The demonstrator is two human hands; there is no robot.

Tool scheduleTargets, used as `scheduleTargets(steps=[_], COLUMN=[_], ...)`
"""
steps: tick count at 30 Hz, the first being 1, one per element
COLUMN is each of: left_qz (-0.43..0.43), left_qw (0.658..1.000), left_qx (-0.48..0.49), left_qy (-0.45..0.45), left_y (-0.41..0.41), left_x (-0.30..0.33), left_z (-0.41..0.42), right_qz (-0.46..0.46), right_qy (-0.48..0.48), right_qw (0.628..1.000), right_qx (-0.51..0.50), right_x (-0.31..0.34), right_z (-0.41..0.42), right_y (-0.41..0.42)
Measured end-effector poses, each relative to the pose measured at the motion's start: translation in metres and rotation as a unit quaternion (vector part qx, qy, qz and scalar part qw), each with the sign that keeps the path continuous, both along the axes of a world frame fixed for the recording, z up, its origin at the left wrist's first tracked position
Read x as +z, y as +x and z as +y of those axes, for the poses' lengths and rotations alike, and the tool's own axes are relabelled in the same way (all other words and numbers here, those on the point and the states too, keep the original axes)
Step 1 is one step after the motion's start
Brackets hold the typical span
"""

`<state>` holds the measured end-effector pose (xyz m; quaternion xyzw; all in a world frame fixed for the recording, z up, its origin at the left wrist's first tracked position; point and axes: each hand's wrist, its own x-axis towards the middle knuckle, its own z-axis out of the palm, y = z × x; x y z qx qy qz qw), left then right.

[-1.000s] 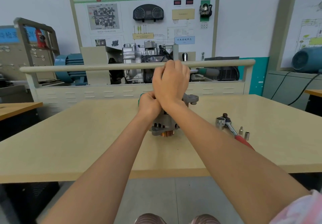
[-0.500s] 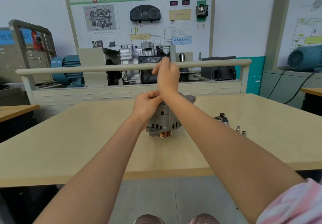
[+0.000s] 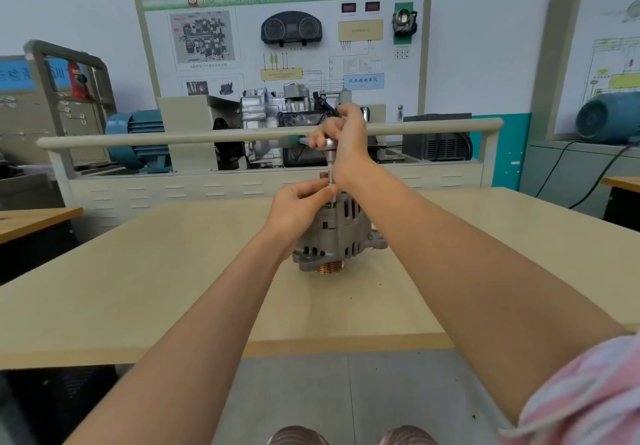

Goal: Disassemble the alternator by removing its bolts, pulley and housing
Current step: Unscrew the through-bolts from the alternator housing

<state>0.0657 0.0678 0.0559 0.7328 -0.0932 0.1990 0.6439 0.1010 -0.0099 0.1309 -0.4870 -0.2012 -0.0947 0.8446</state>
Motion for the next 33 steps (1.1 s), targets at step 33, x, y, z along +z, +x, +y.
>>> scheduleTargets(steps=[33], left_qz=[0.022], left_qw=[0.997], left_qx=[0.078], left_qy=[0.018], left_y=[-0.001], left_x=[0.001], left_z=[-0.002], right_qz=[-0.272], right_qy=[-0.51], right_qw=[0.615], right_qx=[-0.536], right_x=[-0.037], right_z=[0.012], right_y=[-0.007])
